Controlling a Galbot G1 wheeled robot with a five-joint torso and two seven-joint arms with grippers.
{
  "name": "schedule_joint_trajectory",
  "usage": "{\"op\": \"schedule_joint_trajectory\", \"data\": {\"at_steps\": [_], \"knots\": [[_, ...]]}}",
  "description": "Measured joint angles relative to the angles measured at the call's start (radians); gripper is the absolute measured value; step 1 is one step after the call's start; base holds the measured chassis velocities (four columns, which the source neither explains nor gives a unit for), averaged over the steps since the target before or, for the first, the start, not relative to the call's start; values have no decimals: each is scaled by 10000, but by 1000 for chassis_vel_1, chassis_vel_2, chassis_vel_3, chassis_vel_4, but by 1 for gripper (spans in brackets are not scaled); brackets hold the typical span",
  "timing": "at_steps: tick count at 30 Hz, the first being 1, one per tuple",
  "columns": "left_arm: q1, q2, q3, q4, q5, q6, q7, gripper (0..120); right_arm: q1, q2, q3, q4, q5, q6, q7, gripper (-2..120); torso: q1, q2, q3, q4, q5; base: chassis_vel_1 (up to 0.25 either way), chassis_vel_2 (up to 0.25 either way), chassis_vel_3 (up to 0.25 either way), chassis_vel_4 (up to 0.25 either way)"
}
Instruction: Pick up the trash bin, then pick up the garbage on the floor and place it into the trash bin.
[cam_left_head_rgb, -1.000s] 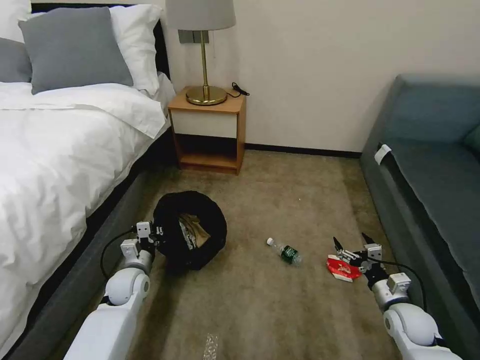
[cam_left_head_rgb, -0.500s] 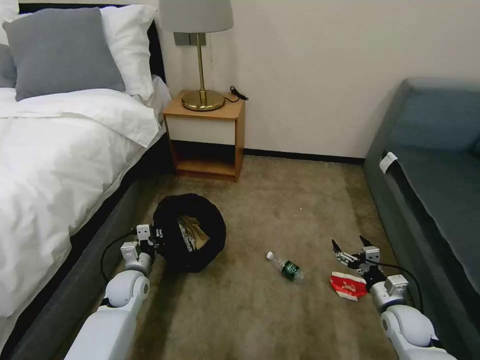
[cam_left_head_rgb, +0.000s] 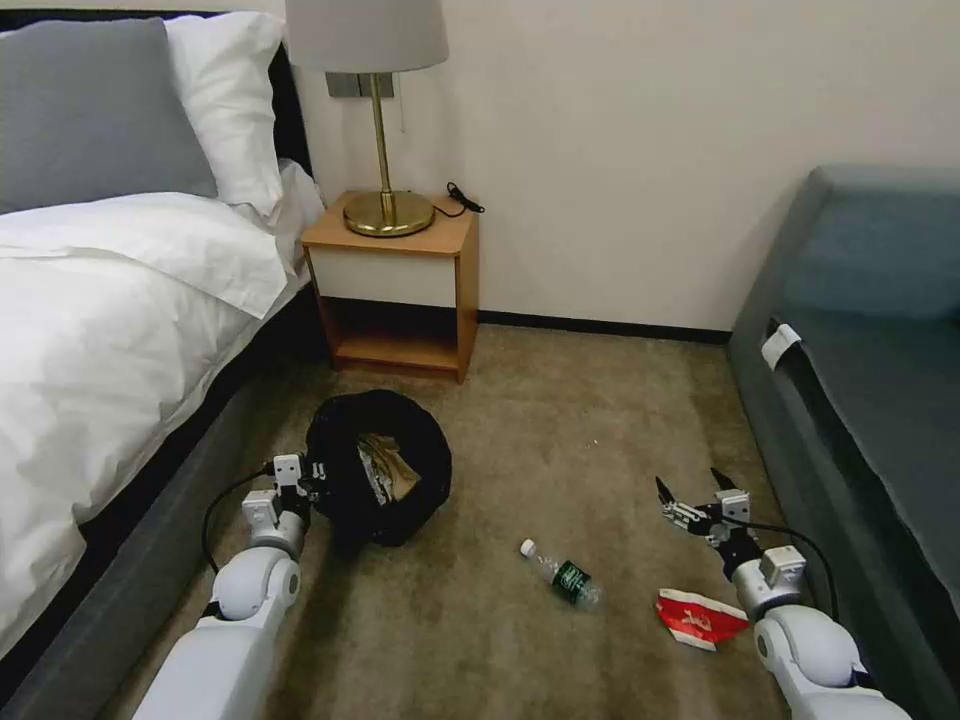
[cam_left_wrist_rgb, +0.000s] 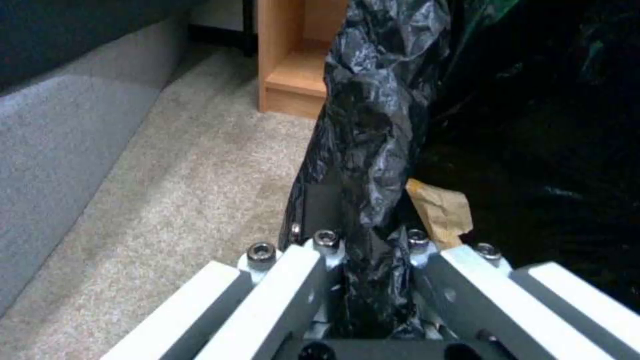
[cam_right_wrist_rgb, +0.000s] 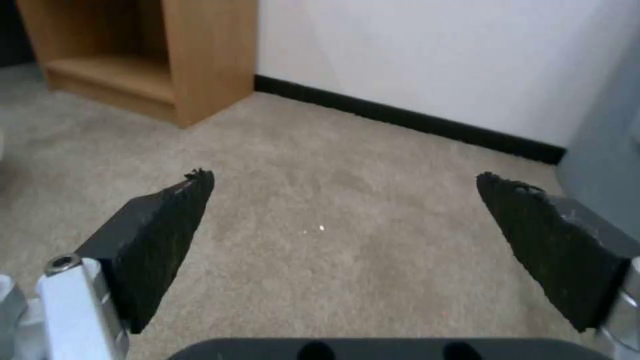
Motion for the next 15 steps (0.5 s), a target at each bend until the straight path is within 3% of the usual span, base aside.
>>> {"op": "schedule_joint_trajectory", "data": {"at_steps": [7, 15], "knots": [[-145, -74, -10, 184, 27, -2, 0, 1, 778, -872, -956, -80, 169, -675, -105, 100, 0, 2, 0, -2, -1, 0, 0, 0, 0], [-162, -115, -215, 148, 305, 220, 19, 1, 1999, -1881, -2736, -229, 577, -2218, -647, 100, 0, 1, 2, -3, -5, 0, 0, 0, 0]]}}
